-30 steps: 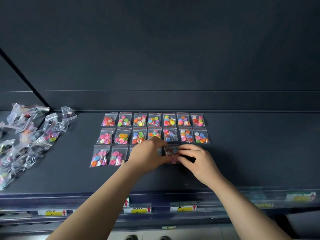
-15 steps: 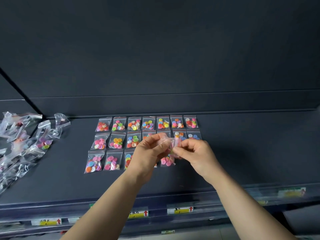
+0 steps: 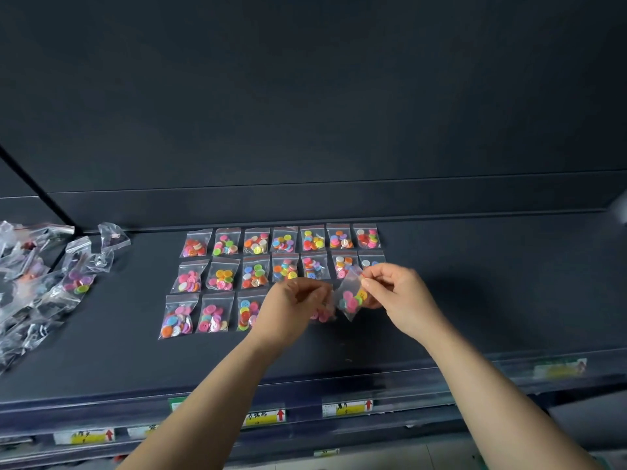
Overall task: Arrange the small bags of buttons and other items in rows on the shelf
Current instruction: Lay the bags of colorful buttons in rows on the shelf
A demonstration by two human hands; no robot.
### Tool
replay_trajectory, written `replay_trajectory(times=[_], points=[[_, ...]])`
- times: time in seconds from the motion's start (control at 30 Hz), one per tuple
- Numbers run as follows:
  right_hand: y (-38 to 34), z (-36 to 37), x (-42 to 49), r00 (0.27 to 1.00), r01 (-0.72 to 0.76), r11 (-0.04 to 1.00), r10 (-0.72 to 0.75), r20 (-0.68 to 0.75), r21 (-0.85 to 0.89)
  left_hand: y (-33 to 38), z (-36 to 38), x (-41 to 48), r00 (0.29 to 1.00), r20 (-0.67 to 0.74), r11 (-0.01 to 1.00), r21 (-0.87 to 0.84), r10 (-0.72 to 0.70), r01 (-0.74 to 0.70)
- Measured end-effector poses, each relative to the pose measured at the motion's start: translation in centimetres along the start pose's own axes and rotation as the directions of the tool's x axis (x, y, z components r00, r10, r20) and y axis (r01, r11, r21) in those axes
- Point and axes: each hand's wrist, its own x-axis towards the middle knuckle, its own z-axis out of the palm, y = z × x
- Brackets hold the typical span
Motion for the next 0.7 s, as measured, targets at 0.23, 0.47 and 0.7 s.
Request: replay_trajectory(times=[0.23, 0.47, 0.7], points=[[1.9, 0.4, 1.7, 0.996, 0.051, 0.931, -0.018, 0.092, -0.361, -2.9, -0.8, 1.5, 0.991, -0.047, 0.818, 0.571, 0.123, -0.074], [2.7, 0.3, 0.3, 0.982, 0.18, 0.878, -0.186, 0.029, -0.443, -3.4, -0.4, 1.9, 0.98, 0.002, 0.671, 0.729, 0.2, -0.139], [4.6, 0.9, -0.5, 0.966, 0.257, 0.844, -0.227, 0.12, -0.471, -4.0, -0.1, 2.0, 0.977, 0.037, 0.646, 0.745, 0.208, -0.166]])
